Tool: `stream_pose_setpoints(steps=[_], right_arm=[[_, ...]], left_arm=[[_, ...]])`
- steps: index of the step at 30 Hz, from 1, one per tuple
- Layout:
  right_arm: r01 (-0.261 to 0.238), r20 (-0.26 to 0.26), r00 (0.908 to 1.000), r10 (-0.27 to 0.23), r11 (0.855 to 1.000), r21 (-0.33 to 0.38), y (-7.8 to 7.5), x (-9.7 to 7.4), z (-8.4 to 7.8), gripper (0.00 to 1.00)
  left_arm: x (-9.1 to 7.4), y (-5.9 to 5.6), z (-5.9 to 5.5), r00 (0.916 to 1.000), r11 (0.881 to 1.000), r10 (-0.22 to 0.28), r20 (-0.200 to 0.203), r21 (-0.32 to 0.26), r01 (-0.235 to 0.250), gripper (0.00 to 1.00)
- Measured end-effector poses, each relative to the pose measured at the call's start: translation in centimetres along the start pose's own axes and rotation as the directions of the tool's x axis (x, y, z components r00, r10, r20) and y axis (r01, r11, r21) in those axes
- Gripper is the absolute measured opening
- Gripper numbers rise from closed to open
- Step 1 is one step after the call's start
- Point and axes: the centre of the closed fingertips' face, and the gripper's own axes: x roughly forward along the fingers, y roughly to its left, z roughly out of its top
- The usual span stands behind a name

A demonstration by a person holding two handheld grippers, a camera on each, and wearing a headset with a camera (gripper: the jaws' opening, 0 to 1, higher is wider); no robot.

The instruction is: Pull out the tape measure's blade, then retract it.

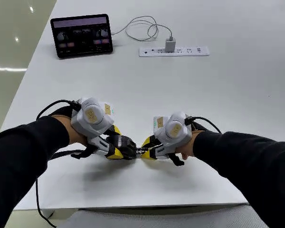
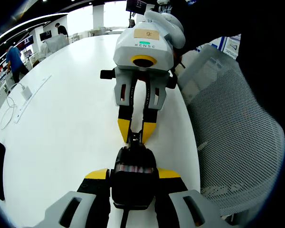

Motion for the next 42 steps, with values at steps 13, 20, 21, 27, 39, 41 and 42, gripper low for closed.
stream_pose_setpoints(steps=[13,20,21,27,39,41,42], right_arm=[[-0.004,0.0,1.0,0.004,1.0,0.01,0.0,-0.5,-0.4,0.1],[0.002,-0.006,1.0,-0.002,1.0,0.013,-0.1,-0.9,-0.8,0.1],[0.003,-0.007,1.0,-0.003,1.0,0.013,-0.1,-0.9,-0.9,0.1],[0.004,-0.008,1.0,-0.004,1.0,0.019,-0.2,-1.2,-1.2,0.1],[0.008,-0.014,0.9999,-0.008,1.0,0.026,-0.2,-1.6,-1.7,0.1],[0.01,-0.015,0.9998,-0.009,1.0,0.029,-0.2,-1.8,-1.8,0.1],[0.01,-0.015,0.9998,-0.01,0.999,0.031,-0.3,-1.8,-1.9,0.1]], left_arm=[[0.0,-0.1,0.1,1.0,1.0,0.001,0.002,-0.001,-0.001,0.32],[0.1,0.1,0.0,1.0,1.0,0.003,0.005,-0.003,-0.003,0.32],[0.1,0.1,0.0,1.0,1.0,0.003,0.005,-0.003,-0.003,0.32],[0.2,0.2,-0.1,0.9999,1.0,0.007,0.014,-0.008,-0.007,0.32],[0.2,0.2,0.0,0.9998,1.0,0.011,0.016,-0.003,-0.011,0.32],[0.2,0.2,0.0,0.9998,1.0,0.013,0.017,-0.004,-0.013,0.32],[0.2,0.2,0.0,0.9998,1.0,0.013,0.017,-0.004,-0.013,0.32]])
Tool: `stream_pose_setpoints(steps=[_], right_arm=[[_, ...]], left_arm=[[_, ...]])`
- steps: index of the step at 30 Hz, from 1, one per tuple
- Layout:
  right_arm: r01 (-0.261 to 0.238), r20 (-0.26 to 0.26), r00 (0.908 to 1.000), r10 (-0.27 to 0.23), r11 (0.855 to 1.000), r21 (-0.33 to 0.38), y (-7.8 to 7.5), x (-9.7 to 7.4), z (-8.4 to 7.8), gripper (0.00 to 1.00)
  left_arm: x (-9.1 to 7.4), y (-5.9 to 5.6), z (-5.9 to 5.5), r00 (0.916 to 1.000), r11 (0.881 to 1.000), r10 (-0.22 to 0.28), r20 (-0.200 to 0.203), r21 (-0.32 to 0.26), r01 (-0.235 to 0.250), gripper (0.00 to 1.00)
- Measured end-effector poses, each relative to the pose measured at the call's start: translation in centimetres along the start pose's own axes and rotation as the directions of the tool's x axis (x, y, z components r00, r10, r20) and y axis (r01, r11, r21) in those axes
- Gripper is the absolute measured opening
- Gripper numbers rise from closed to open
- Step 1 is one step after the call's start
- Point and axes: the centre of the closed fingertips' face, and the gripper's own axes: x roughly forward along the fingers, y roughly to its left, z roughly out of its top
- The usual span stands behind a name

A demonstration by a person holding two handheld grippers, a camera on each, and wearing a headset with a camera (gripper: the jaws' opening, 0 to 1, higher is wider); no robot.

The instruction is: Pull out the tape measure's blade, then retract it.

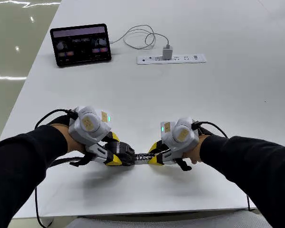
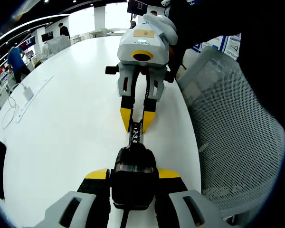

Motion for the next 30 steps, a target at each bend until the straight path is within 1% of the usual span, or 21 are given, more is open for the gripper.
stream_pose_setpoints(steps=[4,8,20,26,30], right_arm=[[0.001,-0.005,1.0,-0.001,1.0,0.007,0.0,-0.2,-0.2,0.1],[0.002,-0.006,1.0,-0.002,1.0,0.007,0.0,-0.3,-0.4,0.1],[0.009,-0.004,1.0,-0.009,1.0,0.013,0.0,-0.8,-0.9,0.1],[0.01,-0.004,0.9999,-0.01,1.0,0.02,0.0,-1.1,-1.2,0.1],[0.012,-0.002,0.9999,-0.012,1.0,0.029,-0.1,-1.2,-1.4,0.1]], left_arm=[[0.0,0.0,0.0,1.0,1.0,-0.001,0.002,0.0,0.001,0.32],[0.1,0.0,0.0,1.0,1.0,-0.003,-0.002,0.013,0.003,0.32],[0.0,0.0,-0.1,1.0,1.0,-0.002,-0.002,0.014,0.002,0.31],[0.0,0.0,-0.1,1.0,1.0,-0.009,0.005,0.012,0.009,0.31],[0.0,0.0,0.0,1.0,1.0,0.001,0.009,0.008,-0.001,0.31]])
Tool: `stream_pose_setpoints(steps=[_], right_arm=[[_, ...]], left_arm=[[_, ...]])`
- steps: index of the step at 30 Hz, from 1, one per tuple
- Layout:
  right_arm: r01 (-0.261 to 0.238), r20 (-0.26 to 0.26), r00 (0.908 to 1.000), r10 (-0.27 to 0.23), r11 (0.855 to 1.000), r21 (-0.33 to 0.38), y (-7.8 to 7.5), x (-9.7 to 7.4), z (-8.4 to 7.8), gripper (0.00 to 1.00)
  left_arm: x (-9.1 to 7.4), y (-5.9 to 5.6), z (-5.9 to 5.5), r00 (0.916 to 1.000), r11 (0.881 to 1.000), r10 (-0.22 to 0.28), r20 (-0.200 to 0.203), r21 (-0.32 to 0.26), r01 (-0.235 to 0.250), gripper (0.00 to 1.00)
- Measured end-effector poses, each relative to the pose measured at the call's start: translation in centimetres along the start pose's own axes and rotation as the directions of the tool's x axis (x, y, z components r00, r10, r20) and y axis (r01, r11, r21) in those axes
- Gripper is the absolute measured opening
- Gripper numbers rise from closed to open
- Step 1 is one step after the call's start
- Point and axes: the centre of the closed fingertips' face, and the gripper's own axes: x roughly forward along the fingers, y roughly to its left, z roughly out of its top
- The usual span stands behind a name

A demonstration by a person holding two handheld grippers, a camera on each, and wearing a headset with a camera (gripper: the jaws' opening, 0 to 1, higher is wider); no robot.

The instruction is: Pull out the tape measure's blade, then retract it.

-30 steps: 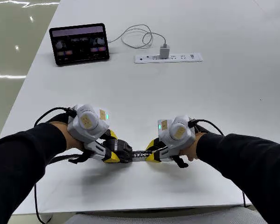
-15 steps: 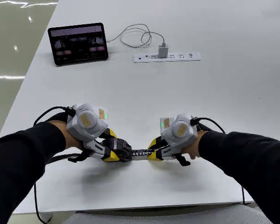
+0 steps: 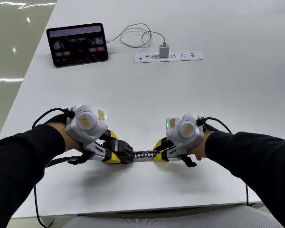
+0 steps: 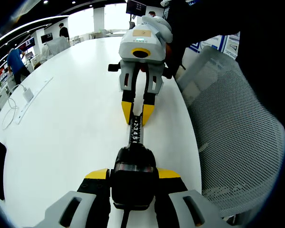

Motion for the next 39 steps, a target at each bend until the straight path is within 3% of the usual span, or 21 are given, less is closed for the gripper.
stream_pose_setpoints(steps=[39], right_arm=[[0.013,-0.009,0.9999,-0.013,1.0,0.024,-0.2,-1.6,-1.9,0.1]], left_arm=[[-0.1,-0.2,0.1,1.0,1.0,0.002,0.004,-0.004,-0.002,0.31]])
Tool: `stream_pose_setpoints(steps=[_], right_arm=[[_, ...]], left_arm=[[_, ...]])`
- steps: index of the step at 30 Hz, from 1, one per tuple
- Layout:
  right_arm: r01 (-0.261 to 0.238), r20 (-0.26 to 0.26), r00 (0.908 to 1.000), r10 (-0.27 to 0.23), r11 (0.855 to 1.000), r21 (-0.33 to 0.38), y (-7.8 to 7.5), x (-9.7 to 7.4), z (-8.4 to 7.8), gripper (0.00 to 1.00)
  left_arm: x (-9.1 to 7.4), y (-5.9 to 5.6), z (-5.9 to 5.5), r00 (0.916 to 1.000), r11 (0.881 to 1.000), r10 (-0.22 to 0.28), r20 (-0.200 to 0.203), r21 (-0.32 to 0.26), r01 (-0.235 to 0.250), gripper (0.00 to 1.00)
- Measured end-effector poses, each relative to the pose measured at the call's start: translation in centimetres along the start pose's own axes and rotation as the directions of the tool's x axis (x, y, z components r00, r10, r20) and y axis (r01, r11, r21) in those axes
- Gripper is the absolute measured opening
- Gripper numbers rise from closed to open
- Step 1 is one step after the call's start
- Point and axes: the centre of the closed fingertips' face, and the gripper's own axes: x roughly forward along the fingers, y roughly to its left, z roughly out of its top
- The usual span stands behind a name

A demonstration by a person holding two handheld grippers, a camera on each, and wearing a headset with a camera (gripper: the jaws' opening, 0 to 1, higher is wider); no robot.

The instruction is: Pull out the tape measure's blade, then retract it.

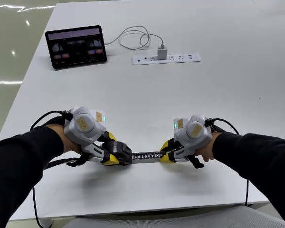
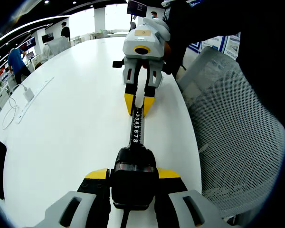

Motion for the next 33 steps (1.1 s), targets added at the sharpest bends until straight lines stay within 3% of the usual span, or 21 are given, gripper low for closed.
stream_pose_setpoints(steps=[33], right_arm=[[0.014,-0.013,0.9998,-0.014,1.0,0.011,-0.2,-1.4,-1.5,0.1]], left_arm=[[0.0,0.0,0.0,1.0,1.0,0.001,0.004,0.003,-0.001,0.31]])
